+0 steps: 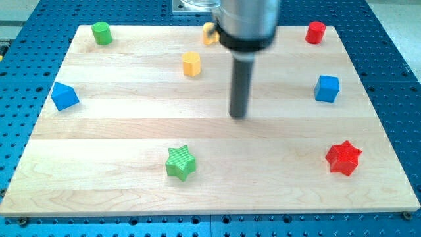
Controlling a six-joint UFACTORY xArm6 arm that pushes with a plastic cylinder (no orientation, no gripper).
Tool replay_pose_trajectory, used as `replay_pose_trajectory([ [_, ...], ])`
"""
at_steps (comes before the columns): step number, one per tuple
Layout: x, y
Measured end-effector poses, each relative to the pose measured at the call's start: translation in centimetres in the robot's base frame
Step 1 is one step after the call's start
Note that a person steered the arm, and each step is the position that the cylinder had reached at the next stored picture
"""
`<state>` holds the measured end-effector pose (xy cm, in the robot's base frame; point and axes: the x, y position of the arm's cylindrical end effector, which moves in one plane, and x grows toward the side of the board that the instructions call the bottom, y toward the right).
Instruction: Push the red star diagonal to the blue triangle
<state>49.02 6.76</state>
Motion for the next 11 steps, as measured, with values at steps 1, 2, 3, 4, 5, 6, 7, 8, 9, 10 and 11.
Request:
replay_pose_trajectory([
  [1,1.3,8.0],
  [2,0.4,16.0],
  [3,6.1,22.9],
  [4,6.8,18.8],
  [5,6.5,8.9],
  [6,6.2,2.9],
  [7,2.8,-4.2],
  [8,2.1,-10.6],
  [9,0.2,-13.5],
  [10,0.2,-17.2],
  [11,2.3,-25.0],
])
